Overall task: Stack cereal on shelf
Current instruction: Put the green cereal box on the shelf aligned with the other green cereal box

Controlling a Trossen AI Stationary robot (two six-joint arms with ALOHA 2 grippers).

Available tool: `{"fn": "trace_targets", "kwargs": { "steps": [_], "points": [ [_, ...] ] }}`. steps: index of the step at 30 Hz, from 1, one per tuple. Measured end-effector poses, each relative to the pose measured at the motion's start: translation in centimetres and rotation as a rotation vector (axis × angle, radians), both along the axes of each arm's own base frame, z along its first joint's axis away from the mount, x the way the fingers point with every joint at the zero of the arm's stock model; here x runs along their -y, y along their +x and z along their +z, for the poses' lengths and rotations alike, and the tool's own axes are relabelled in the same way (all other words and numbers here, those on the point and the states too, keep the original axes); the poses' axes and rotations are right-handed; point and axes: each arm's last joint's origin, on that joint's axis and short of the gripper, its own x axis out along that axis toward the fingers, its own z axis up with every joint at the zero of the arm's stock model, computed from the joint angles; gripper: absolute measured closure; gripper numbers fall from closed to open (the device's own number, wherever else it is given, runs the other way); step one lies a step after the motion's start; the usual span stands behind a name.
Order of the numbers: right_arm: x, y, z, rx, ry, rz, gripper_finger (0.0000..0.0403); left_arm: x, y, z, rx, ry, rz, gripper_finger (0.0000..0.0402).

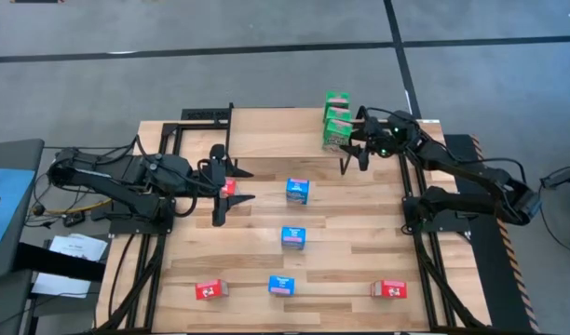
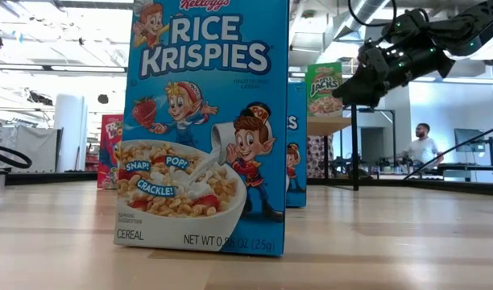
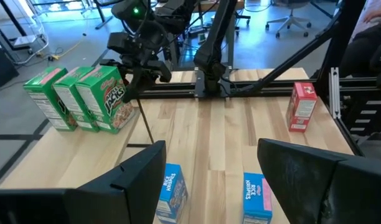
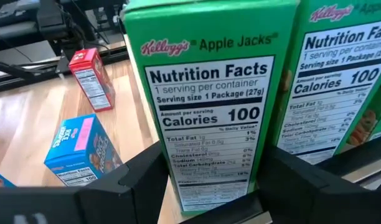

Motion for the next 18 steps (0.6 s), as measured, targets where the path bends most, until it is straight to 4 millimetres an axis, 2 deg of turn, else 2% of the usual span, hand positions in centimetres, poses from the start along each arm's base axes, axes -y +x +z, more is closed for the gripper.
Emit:
{"fn": "trace_targets", "kwargs": {
  "steps": [8,18],
  "points": [
    [-0.82,-0.69,0.99,0.015,-0.023,-0.030,0.0152,0.00,0.00,0.00,0.000,0.004,-0.001,0.0159],
    [-0.67,-0.25,0.04,-0.062,-0.009,-0.072,0.0152,0.00,0.00,0.01,0.004,-0.016,0.004,0.0159]
  ]
}}
